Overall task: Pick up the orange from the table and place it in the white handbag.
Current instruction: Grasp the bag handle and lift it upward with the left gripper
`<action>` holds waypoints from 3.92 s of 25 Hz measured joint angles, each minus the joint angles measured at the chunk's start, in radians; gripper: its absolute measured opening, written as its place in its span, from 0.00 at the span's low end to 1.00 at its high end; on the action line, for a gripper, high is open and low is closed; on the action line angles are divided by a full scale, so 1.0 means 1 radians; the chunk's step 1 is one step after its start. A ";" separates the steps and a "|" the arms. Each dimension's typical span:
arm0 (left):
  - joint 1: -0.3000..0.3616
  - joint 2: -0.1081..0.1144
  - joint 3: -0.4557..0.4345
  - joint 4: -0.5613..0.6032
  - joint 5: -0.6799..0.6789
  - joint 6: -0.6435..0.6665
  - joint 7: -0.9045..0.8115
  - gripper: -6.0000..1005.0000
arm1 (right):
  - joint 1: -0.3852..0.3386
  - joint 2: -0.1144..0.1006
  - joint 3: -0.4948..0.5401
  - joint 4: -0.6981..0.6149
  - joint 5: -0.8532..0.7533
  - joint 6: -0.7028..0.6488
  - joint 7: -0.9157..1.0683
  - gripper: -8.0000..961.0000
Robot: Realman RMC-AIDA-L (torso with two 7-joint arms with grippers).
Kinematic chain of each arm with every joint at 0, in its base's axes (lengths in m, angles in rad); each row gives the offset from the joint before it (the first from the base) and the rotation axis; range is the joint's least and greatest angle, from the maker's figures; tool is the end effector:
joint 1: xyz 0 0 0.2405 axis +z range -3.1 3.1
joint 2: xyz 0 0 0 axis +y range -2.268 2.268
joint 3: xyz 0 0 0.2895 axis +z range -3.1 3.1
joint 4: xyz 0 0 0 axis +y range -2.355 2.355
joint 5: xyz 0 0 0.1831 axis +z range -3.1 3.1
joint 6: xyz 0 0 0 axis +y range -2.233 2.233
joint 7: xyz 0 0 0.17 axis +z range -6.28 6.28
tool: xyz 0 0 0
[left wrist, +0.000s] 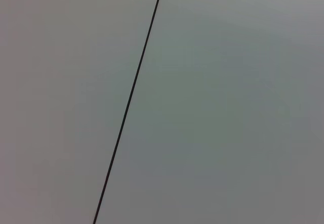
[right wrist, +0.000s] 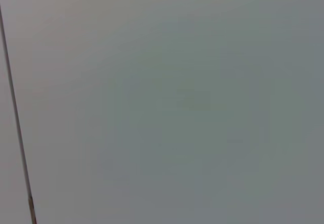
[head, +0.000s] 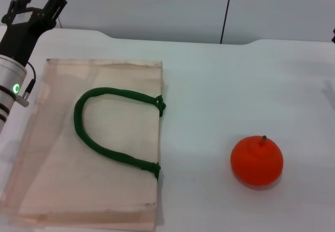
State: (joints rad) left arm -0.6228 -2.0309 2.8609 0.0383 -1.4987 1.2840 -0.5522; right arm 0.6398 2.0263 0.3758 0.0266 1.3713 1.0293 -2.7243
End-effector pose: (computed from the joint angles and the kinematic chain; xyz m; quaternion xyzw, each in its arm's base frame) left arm -0.2931 0.4099 0.0322 -0.6358 -0.2713 -0.4570 0.5597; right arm 0.3224 0.4220 0.0114 -0.6793 0.2985 0.3242 0.5868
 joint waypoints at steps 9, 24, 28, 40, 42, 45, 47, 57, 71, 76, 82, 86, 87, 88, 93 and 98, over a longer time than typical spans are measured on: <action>0.000 0.000 0.000 0.000 0.000 0.000 0.000 0.89 | 0.001 0.000 0.000 0.001 0.000 0.000 0.000 0.92; -0.144 0.024 0.001 -0.453 0.459 0.069 -0.732 0.89 | -0.007 -0.004 0.001 -0.007 -0.001 -0.014 0.000 0.93; -0.209 0.042 0.002 -0.690 0.640 0.158 -1.001 0.89 | -0.003 -0.005 0.000 -0.007 -0.002 -0.014 0.000 0.93; -0.419 0.114 0.003 -1.049 1.385 0.498 -1.423 0.89 | -0.006 -0.005 0.000 -0.013 -0.005 -0.014 0.000 0.93; -0.433 0.105 0.003 -1.045 1.464 0.488 -1.429 0.89 | -0.002 -0.005 0.001 -0.012 -0.005 -0.014 0.000 0.93; -0.436 0.095 0.003 -1.032 1.521 0.448 -1.433 0.89 | 0.004 -0.005 0.002 -0.010 -0.004 -0.014 0.000 0.93; -0.431 0.094 0.003 -1.003 1.534 0.410 -1.434 0.89 | 0.004 -0.005 0.003 -0.010 -0.003 -0.014 0.000 0.93; -0.440 0.094 0.003 -0.835 1.634 0.261 -1.435 0.89 | 0.007 -0.005 0.005 -0.012 0.000 -0.014 0.000 0.92; -0.460 0.095 0.003 -0.654 1.718 0.090 -1.451 0.89 | 0.009 -0.005 0.006 -0.009 0.000 -0.014 0.000 0.93; -0.466 0.093 0.003 -0.619 1.736 0.052 -1.451 0.89 | 0.010 -0.005 0.007 -0.008 0.000 -0.014 0.000 0.93; -0.469 0.091 0.003 -0.593 1.738 0.026 -1.450 0.89 | 0.011 -0.005 0.006 -0.006 0.001 -0.014 0.000 0.92; -0.469 0.095 0.003 -0.518 1.761 -0.017 -1.451 0.89 | 0.011 -0.005 0.006 -0.006 0.002 -0.014 0.000 0.93; -0.469 0.095 0.003 -0.511 1.768 -0.024 -1.451 0.87 | 0.011 -0.005 0.006 -0.006 0.002 -0.014 0.000 0.93; -0.470 0.095 0.003 -0.508 1.776 -0.032 -1.454 0.85 | 0.011 -0.005 0.006 -0.006 0.002 -0.014 0.000 0.93; -0.478 0.097 0.003 -0.510 1.820 -0.036 -1.479 0.73 | 0.011 -0.005 0.006 -0.009 0.002 -0.014 0.000 0.93; -0.481 0.104 0.003 -0.516 1.823 -0.036 -1.490 0.56 | 0.011 -0.005 0.003 -0.013 0.002 -0.014 0.000 0.92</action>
State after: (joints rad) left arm -1.1042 -1.9271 2.8640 -0.4779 0.3244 1.2482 -2.0425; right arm 0.6504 2.0218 0.3789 0.0141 1.3732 1.0154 -2.7243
